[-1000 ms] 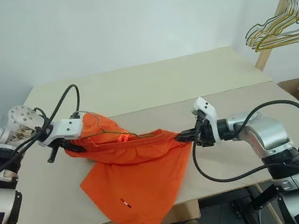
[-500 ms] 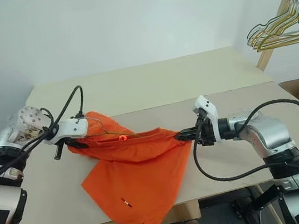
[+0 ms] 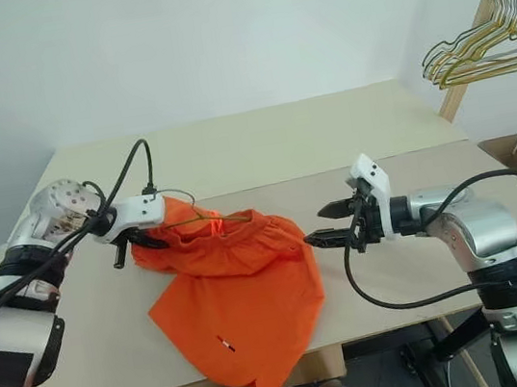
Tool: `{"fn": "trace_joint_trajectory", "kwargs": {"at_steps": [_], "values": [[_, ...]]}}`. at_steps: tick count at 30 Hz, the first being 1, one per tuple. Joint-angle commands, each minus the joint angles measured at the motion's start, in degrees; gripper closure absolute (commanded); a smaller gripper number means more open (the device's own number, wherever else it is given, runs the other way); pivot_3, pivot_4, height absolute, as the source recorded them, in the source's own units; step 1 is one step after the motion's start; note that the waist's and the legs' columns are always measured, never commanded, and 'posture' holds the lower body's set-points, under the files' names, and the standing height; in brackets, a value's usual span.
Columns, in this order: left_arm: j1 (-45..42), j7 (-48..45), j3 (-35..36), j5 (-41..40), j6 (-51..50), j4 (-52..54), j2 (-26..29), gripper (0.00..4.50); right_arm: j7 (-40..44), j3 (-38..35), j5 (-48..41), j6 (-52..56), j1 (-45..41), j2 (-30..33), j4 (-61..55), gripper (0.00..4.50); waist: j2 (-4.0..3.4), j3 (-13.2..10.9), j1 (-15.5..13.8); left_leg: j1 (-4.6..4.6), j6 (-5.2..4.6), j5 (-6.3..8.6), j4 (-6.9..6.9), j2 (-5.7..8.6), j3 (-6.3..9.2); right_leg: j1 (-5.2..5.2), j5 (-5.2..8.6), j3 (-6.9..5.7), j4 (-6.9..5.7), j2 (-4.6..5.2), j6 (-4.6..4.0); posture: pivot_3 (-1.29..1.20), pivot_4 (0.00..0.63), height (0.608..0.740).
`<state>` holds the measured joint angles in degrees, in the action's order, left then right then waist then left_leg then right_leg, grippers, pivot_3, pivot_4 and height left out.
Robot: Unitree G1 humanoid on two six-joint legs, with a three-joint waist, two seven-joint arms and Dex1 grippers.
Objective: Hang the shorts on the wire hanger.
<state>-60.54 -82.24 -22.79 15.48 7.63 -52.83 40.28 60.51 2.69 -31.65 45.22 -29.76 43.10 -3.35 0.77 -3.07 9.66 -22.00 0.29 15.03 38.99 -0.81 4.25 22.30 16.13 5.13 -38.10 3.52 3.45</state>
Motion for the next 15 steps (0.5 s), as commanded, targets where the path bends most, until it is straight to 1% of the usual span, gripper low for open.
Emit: {"fn": "trace_joint_trajectory", "kwargs": {"at_steps": [1,2,5,7,10,12,15], "values": [[-3.3,-0.42,2.25,-1.94,1.17,0.33,-1.11,4.5,-1.01,-3.76,-1.28,0.44,-4.57,1.93,-5.27,0.12,0.0,0.0,0.09,0.0,0.0,0.0,0.0,0.0,0.0,0.0,0.0,0.0,0.0,0.0,0.0,-0.14,0.0,0.74],[-3.66,-0.45,2.51,-2.15,1.06,0.41,-1.7,4.5,-1.23,-3.85,-1.67,1.26,-5.86,2.33,-6.48,0.12,-0.01,0.0,0.11,0.01,0.0,0.0,0.0,0.0,0.0,0.0,0.0,0.0,0.0,0.0,0.0,-0.14,0.0,0.74],[-4.82,-2.13,3.84,-4.6,-0.29,1.57,-5.12,4.5,-3.17,2.82,0.02,13.2,-15.7,5.87,-10.06,0.12,-0.1,0.02,0.27,0.01,0.0,0.0,0.0,0.0,-0.01,0.03,0.0,0.02,-0.04,0.01,0.0,-0.15,0.0,0.74],[-5.09,-2.26,4.18,-5.3,-0.76,1.99,-7.06,4.5,-3.71,6.27,0.79,17.31,-20.01,7.2,-11.97,0.12,-0.11,0.03,0.38,0.02,0.0,0.0,-0.02,-0.02,0.04,0.02,0.0,-0.04,-0.02,0.0,0.0,-0.16,0.0,0.74],[-5.02,-2.12,4.08,-5.55,-0.63,2.42,-9.02,4.5,-3.13,11.83,3.2,18.86,-23.57,9.82,-15.1,0.12,-0.1,0.04,0.68,-0.04,-0.01,0.01,-0.03,-0.04,0.08,0.03,0.0,-0.08,0.02,0.0,0.0,-0.18,0.0,0.74],[-5.16,-1.93,4.11,-5.65,-0.56,2.3,-9.89,4.5,-3.68,16.73,7.45,17.39,-23.68,11.55,-15.95,0.12,-0.1,0.04,0.9,-0.11,0.0,0.0,0.0,-0.01,0.04,0.08,0.0,-0.05,0.02,0.04,0.0,-0.18,0.0,0.74],[-5.28,-1.64,4.1,-5.58,-0.15,2.13,-10.57,4.5,-3.29,20.98,11.01,15.63,-23.45,12.19,-14.5,0.12,-0.1,0.04,1.21,-0.09,0.0,0.0,0.0,-0.01,0.02,0.08,0.0,-0.04,0.01,0.04,0.0,-0.2,0.0,0.74]]}}
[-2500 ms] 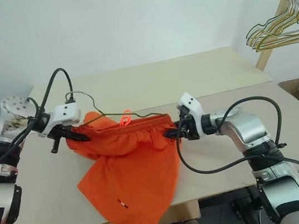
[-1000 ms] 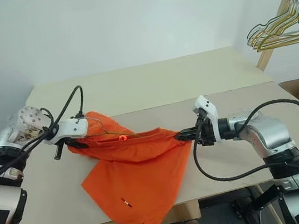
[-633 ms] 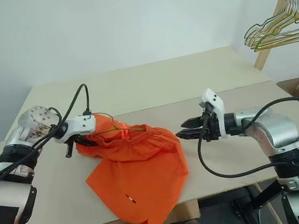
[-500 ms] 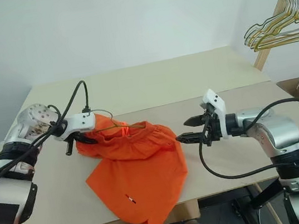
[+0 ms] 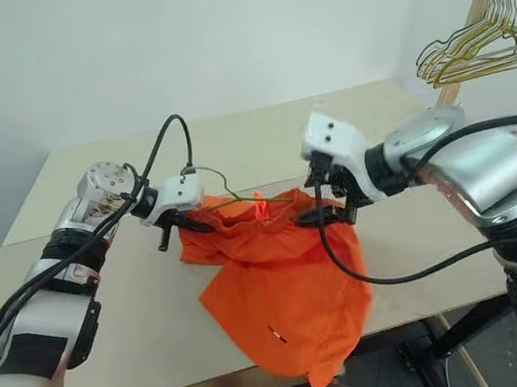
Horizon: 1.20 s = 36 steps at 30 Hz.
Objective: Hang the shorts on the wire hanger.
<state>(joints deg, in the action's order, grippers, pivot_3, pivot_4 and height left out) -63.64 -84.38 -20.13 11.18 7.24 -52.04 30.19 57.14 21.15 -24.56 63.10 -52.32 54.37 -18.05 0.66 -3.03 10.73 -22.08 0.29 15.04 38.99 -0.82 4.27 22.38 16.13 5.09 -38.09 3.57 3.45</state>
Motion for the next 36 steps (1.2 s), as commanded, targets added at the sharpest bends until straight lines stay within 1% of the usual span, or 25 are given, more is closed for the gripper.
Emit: {"fn": "trace_joint_trajectory", "kwargs": {"at_steps": [1,3,6,9,14,17,19,22,23,24,26,27,29,30,34,35,36], "values": [[-2.18,0.52,1.43,-1.25,0.44,1.33,-0.6,4.5,0.22,3.7,5.0,-2.69,-0.95,0.7,1.02,0.12,0.0,0.0,0.34,0.0,0.0,0.0,-0.01,0.0,0.0,0.0,0.0,0.0,-0.01,0.0,0.0,-0.2,0.0,0.74],[-2.17,0.45,1.47,-1.26,0.61,1.37,-0.75,4.5,0.6,4.91,6.39,-3.26,-1.07,0.28,2.04,0.12,0.0,0.0,0.78,-0.01,0.0,0.0,-0.01,0.0,0.03,0.0,0.0,-0.02,-0.01,-0.01,0.0,-0.21,0.0,0.74],[-1.8,0.18,1.55,-1.54,0.79,2.2,-1.02,4.5,1.14,6.7,8.23,-4.05,-2.09,-1.28,4.2,0.68,0.0,0.0,1.56,-0.01,0.0,0.0,-0.01,0.0,0.05,0.01,0.0,-0.02,0.0,0.0,0.0,-0.21,0.0,0.74],[-1.18,-0.35,1.64,-1.88,0.83,3.54,-0.91,4.5,2.64,6.93,8.94,-4.57,-2.5,-1.95,5.06,1.71,0.0,0.0,2.49,0.0,0.0,0.0,-0.02,0.0,0.07,0.01,0.0,-0.02,-0.02,0.0,0.0,-0.21,0.0,0.74],[-0.29,-1.21,1.94,-2.4,1.4,5.31,0.11,4.5,4.74,6.43,9.38,-4.66,-1.89,-2.34,5.04,3.48,0.0,0.0,3.11,0.03,0.0,0.0,-0.03,-0.01,0.13,0.01,0.0,-0.04,-0.03,-0.01,0.0,-0.2,0.0,0.74],[0.67,-2.23,3.32,-4.51,6.16,5.53,0.51,4.5,5.48,5.53,9.07,-4.66,-1.21,-2.85,5.23,4.49,0.0,0.0,3.21,0.04,0.0,0.0,-0.03,-0.01,0.13,0.01,0.0,-0.04,-0.06,-0.01,0.0,-0.2,0.0,0.74],[1.49,-2.4,5.06,-6.75,9.58,5.16,0.14,4.5,5.94,4.82,8.61,-4.44,-0.46,-3.06,5.04,4.49,0.0,0.0,3.23,0.07,0.0,0.0,-0.04,-0.02,0.15,0.01,0.0,-0.03,-0.07,-0.01,0.0,-0.19,0.0,0.74],[1.4,-2.69,5.53,-7.12,9.92,4.62,0.19,4.5,6.24,3.87,8.16,-3.81,0.94,-3.03,4.32,4.49,0.0,0.0,3.0,0.05,0.0,0.0,-0.04,-0.02,0.24,0.0,0.0,-0.03,-0.06,0.0,0.0,-0.19,0.0,0.74],[1.21,-3.4,5.88,-7.59,9.86,4.41,0.23,3.98,6.35,3.18,7.65,-3.24,1.63,-3.03,4.03,4.5,0.0,0.0,2.89,0.03,0.0,0.0,-0.04,-0.01,0.24,0.0,0.0,-0.04,-0.05,0.01,0.0,-0.19,0.0,0.74],[1.06,-4.16,6.19,-8.21,9.68,4.3,0.28,3.79,6.49,2.6,7.31,-2.92,2.26,-2.96,3.71,4.5,0.0,0.0,2.78,0.02,0.0,0.0,-0.03,-0.01,0.24,0.0,0.0,-0.04,-0.04,0.01,0.0,-0.19,0.0,0.74],[0.68,-5.4,7.67,-10.39,8.64,4.42,0.41,3.03,6.32,1.08,6.3,-1.72,3.78,-2.74,2.85,4.5,0.0,0.0,2.68,0.02,0.0,0.0,-0.03,0.01,0.24,-0.01,0.0,-0.05,-0.03,0.04,0.0,-0.19,0.0,0.74],[0.29,-5.26,8.71,-11.43,7.8,4.35,0.47,2.77,6.17,0.05,5.48,-0.99,4.77,-2.5,2.39,4.5,0.0,0.0,2.67,0.01,0.0,0.0,-0.03,0.0,0.24,-0.01,0.0,-0.07,-0.03,0.04,0.0,-0.19,0.0,0.74],[-0.66,-3.59,10.7,-12.81,6.22,3.83,0.77,2.06,5.34,-2.45,4.03,0.49,7.43,-1.84,1.26,4.5,0.0,0.0,2.6,0.01,0.0,0.0,-0.03,0.0,0.26,-0.01,0.0,-0.07,-0.03,0.04,0.0,-0.19,0.0,0.74],[-0.94,-2.97,11.5,-13.33,5.44,3.73,0.94,1.8,4.85,-3.71,3.33,1.49,8.66,-1.65,0.81,4.5,0.0,0.0,2.52,0.0,0.0,0.0,-0.03,0.01,0.26,-0.01,0.0,-0.08,-0.02,0.04,0.0,-0.18,0.0,0.74],[0.49,-3.9,15.03,-17.5,0.74,6.48,2.5,0.47,2.58,-10.68,-0.28,5.86,15.54,-0.78,-1.17,4.5,-0.01,0.01,2.54,0.05,0.0,0.0,-0.04,0.01,0.27,-0.06,0.0,-0.1,-0.03,0.04,0.0,-0.18,0.0,0.74],[1.3,-3.81,15.69,-18.44,-0.67,7.91,2.69,0.19,1.93,-12.19,-1.02,6.56,17.0,-0.69,-1.59,4.5,-0.01,0.01,2.58,0.06,0.0,0.0,-0.04,0.01,0.27,-0.06,0.0,-0.1,-0.05,0.04,0.0,-0.19,0.0,0.74],[2.19,-3.74,16.26,-19.43,-2.08,9.43,2.85,0.04,1.43,-13.61,-1.75,7.17,18.34,-0.55,-2.05,4.5,-0.02,0.01,2.61,0.07,0.0,0.0,-0.05,0.0,0.28,-0.05,0.0,-0.09,-0.06,0.04,0.0,-0.19,0.0,0.74]]}}
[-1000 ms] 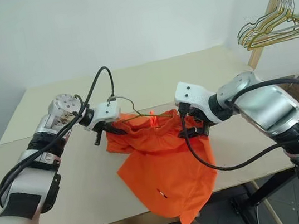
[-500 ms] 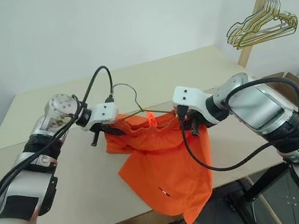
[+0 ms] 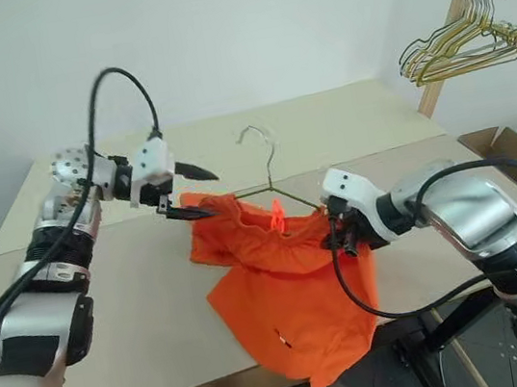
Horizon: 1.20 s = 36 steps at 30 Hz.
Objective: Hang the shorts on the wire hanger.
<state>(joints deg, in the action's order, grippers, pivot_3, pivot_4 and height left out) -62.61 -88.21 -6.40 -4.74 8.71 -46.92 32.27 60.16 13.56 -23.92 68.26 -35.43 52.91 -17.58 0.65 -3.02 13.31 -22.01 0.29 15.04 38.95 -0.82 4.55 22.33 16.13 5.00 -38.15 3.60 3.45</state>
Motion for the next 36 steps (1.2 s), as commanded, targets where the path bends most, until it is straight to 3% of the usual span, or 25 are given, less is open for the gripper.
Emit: {"fn": "trace_joint_trajectory", "kwargs": {"at_steps": [1,6,11,17,22,25,28,36], "values": [[2.36,0.21,3.27,-4.66,-4.83,6.23,0.96,0.04,-2.32,-7.82,-3.26,2.92,2.95,0.84,-3.12,4.5,-0.01,0.01,0.07,0.03,0.0,0.0,0.0,-0.01,0.01,-0.02,0.0,0.01,-0.01,0.0,0.0,-0.19,0.0,0.74],[8.15,8.98,9.25,-11.45,-14.97,18.36,-0.18,0.04,-8.06,-19.82,-7.09,9.44,11.31,-1.69,-7.41,4.5,-0.02,0.02,-0.09,0.08,0.0,0.0,0.0,-0.04,0.12,-0.05,0.0,0.04,-0.06,-0.02,0.0,-0.2,0.0,0.74],[14.1,27.79,12.89,-21.04,-35.04,43.55,-7.78,0.04,-20.81,-35.13,-2.94,16.74,21.12,-7.93,-15.51,4.5,0.01,0.15,-1.82,-0.03,0.0,0.0,0.04,0.06,0.22,-0.06,0.0,0.06,0.0,0.16,0.0,-0.22,0.0,0.74],[15.16,44.2,12.99,-33.11,-51.22,60.91,-17.63,0.04,-29.03,-51.49,-1.94,24.24,25.07,-16.82,-24.92,4.5,-0.18,0.75,-2.08,0.01,0.03,-0.01,0.02,0.3,0.13,-0.14,0.03,0.13,0.04,0.45,0.08,-0.29,0.0,0.74],[13.37,50.55,11.64,-37.45,-55.54,63.57,-22.04,0.04,-33.61,-61.25,-4.15,24.24,27.04,-18.46,-29.78,4.5,-0.88,1.31,-0.09,0.14,0.03,-0.01,-0.01,0.47,-0.26,-0.32,0.09,0.2,0.07,0.48,0.19,-0.36,0.0,0.74],[12.18,50.14,9.78,-37.75,-55.9,62.8,-21.93,0.04,-38.87,-64.89,-4.81,24.24,26.45,-17.67,-28.63,4.5,-0.91,1.32,2.03,0.55,0.02,0.0,-0.12,0.5,-0.32,-0.8,0.18,0.19,0.16,0.45,0.3,-0.4,0.0,0.74],[11.77,49.71,8.72,-37.6,-54.91,61.98,-21.7,0.04,-46.71,-68.28,-3.99,24.24,22.43,-17.74,-25.14,4.5,-0.95,1.35,4.68,0.88,-0.01,0.03,-0.39,0.49,-0.41,-1.36,0.47,0.22,0.44,0.41,0.68,-0.42,0.0,0.74],[11.95,48.87,8.16,-38.24,-53.27,61.75,-20.88,0.04,-64.58,-72.55,-3.87,24.24,10.29,-13.77,-12.14,4.5,-0.86,1.26,9.74,1.27,-0.02,0.03,-0.72,0.47,-0.61,-1.71,0.51,0.48,0.61,0.39,0.73,-0.42,0.0,0.74]]}}
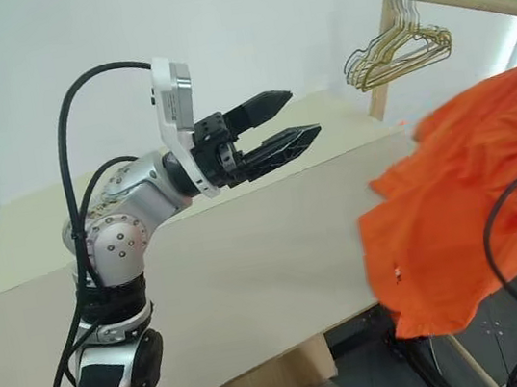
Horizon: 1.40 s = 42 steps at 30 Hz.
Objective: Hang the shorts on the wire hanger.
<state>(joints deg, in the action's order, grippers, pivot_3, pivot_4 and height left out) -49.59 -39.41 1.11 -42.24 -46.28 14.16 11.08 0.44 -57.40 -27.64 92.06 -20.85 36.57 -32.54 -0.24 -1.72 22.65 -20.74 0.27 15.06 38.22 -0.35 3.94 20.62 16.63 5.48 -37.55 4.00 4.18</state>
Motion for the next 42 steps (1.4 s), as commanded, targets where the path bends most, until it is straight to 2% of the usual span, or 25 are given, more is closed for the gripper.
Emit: {"fn": "trace_joint_trajectory", "kwargs": {"at_steps": [1,3,11,19,28,37,42], "values": [[-0.99,0.25,0.63,-0.7,1.82,0.74,0.26,0.04,-6.58,-1.84,-0.09,0.44,-6.16,3.38,5.2,4.5,0.07,-0.08,0.71,0.16,0.0,0.0,-0.03,0.0,-0.05,-0.15,0.01,0.03,0.05,0.02,0.02,-0.42,0.0,0.74],[-0.8,0.57,0.58,-0.71,1.86,0.92,0.23,0.04,-9.31,-1.81,-0.25,0.44,-8.48,4.92,8.85,4.5,0.0,-0.03,1.13,0.59,0.0,0.0,-0.26,0.0,-0.16,-0.59,0.04,0.06,0.35,0.05,0.06,-0.42,0.0,0.74],[1.14,2.18,0.47,-0.19,2.55,2.92,1.31,0.04,-14.3,-0.79,0.46,0.44,-18.09,11.96,27.2,4.5,0.01,-0.04,1.81,0.6,-0.01,0.0,-0.38,0.0,-0.4,-0.61,0.05,0.22,0.56,0.09,0.12,-0.38,0.0,0.74],[2.16,3.75,0.37,-0.82,2.31,4.7,1.94,0.04,-15.96,-2.99,8.18,0.44,-26.51,15.59,42.89,4.5,0.0,-0.05,1.03,0.58,-0.01,0.01,-0.42,0.03,-0.57,-0.62,0.03,0.29,0.72,0.18,0.21,-0.35,0.0,0.74],[2.32,4.23,0.18,-1.05,2.4,4.84,2.53,0.04,-14.31,-1.29,15.67,0.44,-27.79,14.22,44.35,4.5,0.1,-0.11,-0.25,0.53,0.0,0.01,-0.43,0.03,-0.62,-0.62,0.02,0.3,0.85,0.2,0.27,-0.35,0.0,0.74],[2.51,4.85,0.37,-1.0,2.22,4.97,2.98,0.0,-15.38,0.82,22.34,-2.28,-27.65,11.43,40.12,1.69,0.12,-0.14,-0.69,0.54,0.01,0.01,-0.44,0.04,-0.63,-0.61,0.01,0.32,0.85,0.21,0.29,-0.33,0.0,0.74],[2.64,5.38,0.38,-0.8,2.31,4.79,3.31,0.0,-18.48,5.49,27.48,-7.7,-26.59,9.19,33.68,0.01,0.11,-0.14,-1.26,0.54,0.01,0.01,-0.44,0.06,-0.64,-0.6,0.01,0.34,0.86,0.24,0.31,-0.33,0.0,0.74]]}}
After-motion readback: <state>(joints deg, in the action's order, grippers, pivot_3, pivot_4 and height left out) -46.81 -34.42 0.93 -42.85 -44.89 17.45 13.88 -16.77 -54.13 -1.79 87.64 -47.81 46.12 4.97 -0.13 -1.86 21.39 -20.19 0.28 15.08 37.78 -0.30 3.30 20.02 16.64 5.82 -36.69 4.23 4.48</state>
